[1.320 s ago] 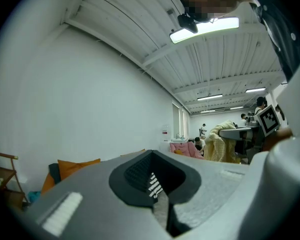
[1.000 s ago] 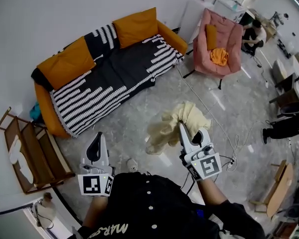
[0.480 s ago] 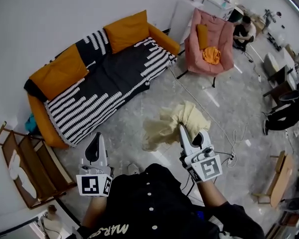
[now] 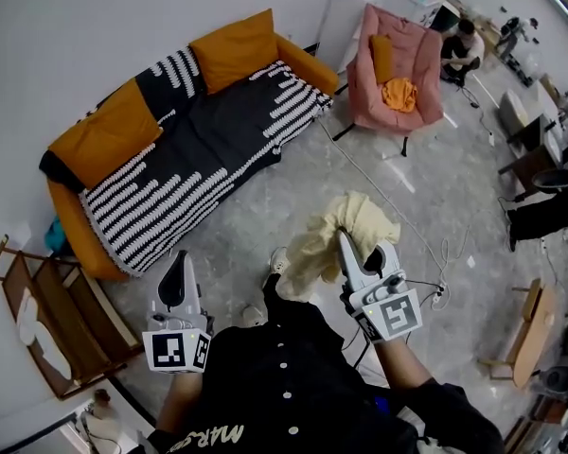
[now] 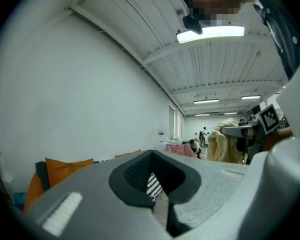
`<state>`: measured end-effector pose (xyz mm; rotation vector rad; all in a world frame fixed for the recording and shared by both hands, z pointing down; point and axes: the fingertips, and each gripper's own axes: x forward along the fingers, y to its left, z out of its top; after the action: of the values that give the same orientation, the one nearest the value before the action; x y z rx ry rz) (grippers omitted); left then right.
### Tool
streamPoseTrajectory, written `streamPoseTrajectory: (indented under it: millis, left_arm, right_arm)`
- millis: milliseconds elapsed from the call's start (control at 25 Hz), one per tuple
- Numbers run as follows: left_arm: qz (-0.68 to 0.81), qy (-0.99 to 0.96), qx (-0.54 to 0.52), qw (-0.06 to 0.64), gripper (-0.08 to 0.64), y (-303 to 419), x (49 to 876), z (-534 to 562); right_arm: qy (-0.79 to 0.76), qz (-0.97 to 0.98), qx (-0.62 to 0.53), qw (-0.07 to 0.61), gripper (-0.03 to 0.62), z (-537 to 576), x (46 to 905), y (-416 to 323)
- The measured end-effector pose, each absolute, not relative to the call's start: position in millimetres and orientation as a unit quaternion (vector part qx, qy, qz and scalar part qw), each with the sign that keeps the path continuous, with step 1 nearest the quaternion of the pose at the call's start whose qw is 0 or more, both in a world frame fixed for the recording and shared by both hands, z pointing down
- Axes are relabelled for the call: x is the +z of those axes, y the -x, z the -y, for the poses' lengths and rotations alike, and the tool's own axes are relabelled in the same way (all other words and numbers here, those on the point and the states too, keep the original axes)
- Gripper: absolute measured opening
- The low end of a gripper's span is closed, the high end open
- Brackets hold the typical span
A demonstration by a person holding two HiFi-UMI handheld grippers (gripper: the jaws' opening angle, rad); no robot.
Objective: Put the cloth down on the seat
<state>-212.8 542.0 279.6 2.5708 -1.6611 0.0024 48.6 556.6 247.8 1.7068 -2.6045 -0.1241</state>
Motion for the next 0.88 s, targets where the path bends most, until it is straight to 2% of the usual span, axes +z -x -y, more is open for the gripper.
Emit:
streamPoseTrajectory:
  millis: [320,880]
  left_arm:
    - [0.549,-0.835,0.000,0.028,0.000,202.8,271.3,-507.4]
    - [0.549,-0.835,0.011,0.019,0.000,180.4,262.9,-428.7]
  right_arm:
    - [-0.535,0.844,-0.044,-0.014,0.067,-512.2,236.5,-50.3]
    - [-0.532,0.846,-0.034,-0.010,0.067,-431.3,242.5,-75.1]
